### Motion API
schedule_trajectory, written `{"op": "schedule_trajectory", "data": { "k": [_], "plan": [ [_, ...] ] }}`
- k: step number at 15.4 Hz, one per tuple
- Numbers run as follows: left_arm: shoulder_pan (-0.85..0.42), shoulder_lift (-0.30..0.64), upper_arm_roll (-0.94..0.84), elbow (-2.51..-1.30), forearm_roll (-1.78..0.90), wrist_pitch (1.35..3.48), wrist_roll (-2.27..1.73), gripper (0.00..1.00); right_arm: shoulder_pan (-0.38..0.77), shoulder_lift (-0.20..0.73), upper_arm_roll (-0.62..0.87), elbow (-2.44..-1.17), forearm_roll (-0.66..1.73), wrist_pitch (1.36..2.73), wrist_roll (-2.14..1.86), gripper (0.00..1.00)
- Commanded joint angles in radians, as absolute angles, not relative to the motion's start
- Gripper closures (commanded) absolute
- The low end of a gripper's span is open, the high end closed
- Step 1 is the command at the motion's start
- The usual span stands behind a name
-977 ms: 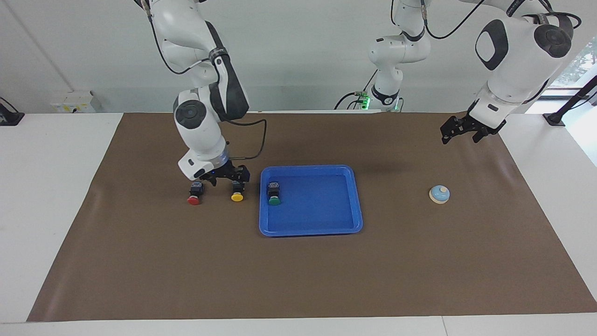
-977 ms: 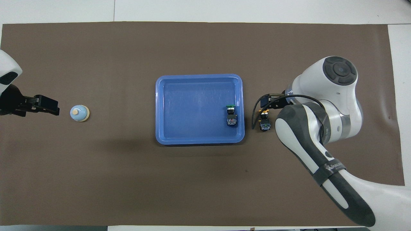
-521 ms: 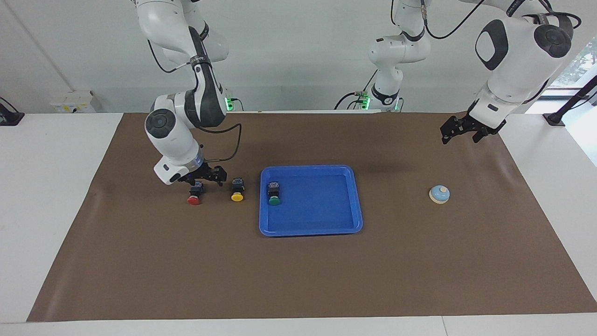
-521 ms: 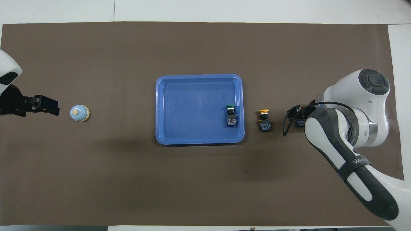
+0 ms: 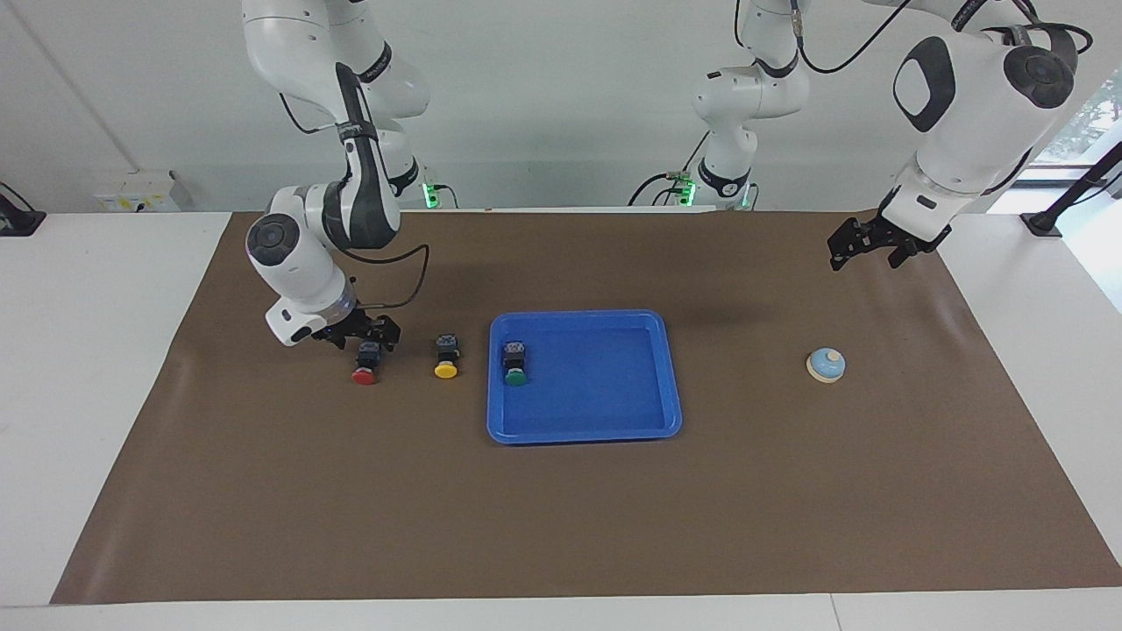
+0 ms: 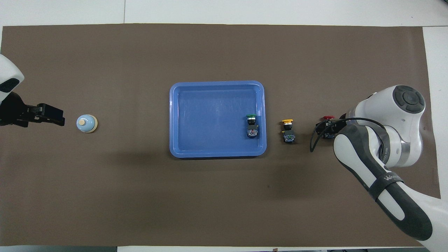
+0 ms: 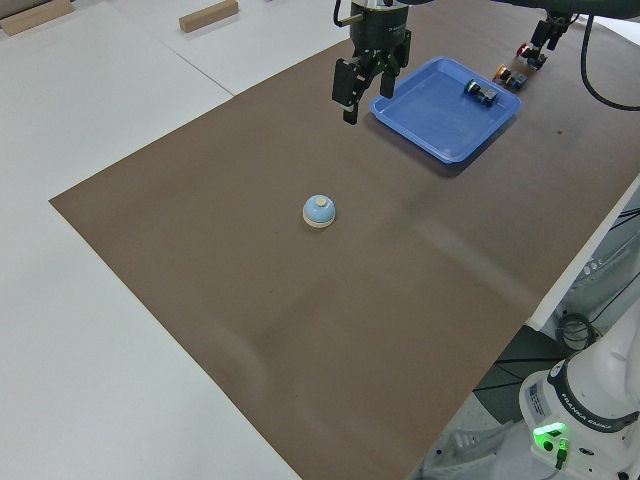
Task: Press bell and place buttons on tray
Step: 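Move the right gripper to the red-capped button and grasp it, then carry the red button into the tray beside the green one and release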
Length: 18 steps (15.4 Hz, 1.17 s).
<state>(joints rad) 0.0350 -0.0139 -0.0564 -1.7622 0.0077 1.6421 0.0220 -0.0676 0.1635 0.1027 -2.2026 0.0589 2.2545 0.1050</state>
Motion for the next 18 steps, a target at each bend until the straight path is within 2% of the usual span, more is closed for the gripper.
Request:
{"op": "schedule_trajectory", "data": {
  "k": [1, 2, 4, 5, 6, 8, 10, 13, 18],
  "plan": [
    [0.037, -0.012, -0.054, -1.746, 0.003, 1.623, 0.017, 0.0, -0.083, 0.135, 0.114, -2.249, 0.06, 2.293, 0.083, 0.21],
    [0.037, -0.012, -0.055, -1.746, 0.003, 1.623, 0.017, 0.0, -0.083, 0.135, 0.114, -2.25, 0.06, 2.293, 0.081, 0.34],
    [0.037, -0.012, -0.055, -1.746, 0.003, 1.623, 0.017, 0.0, -0.083, 0.135, 0.114, -2.25, 0.06, 2.295, 0.054, 0.8],
    [0.035, -0.012, -0.055, -1.746, 0.003, 1.623, 0.017, 0.0, -0.083, 0.135, 0.115, -2.25, 0.06, 2.293, 0.051, 0.97],
    [0.035, -0.012, -0.055, -1.746, 0.003, 1.623, 0.017, 0.0, -0.083, 0.137, 0.115, -2.244, 0.06, 2.29, 0.049, 1.0],
    [0.035, -0.012, -0.054, -1.746, 0.003, 1.623, 0.017, 0.0, -0.075, 0.138, 0.115, -2.208, 0.06, 2.267, 0.049, 1.0],
    [0.035, -0.012, -0.055, -1.746, 0.003, 1.623, 0.017, 0.0, -0.045, 0.152, 0.115, -2.095, 0.058, 2.159, 0.058, 1.0],
    [0.037, -0.012, -0.054, -1.746, 0.003, 1.623, 0.017, 0.0, 0.044, 0.193, 0.115, -1.926, 0.058, 2.039, 0.148, 1.0],
    [0.035, -0.012, -0.055, -1.746, 0.003, 1.623, 0.017, 0.0, 0.277, 0.273, 0.115, -1.794, 0.064, 2.048, 0.368, 1.0]
  ]
}}
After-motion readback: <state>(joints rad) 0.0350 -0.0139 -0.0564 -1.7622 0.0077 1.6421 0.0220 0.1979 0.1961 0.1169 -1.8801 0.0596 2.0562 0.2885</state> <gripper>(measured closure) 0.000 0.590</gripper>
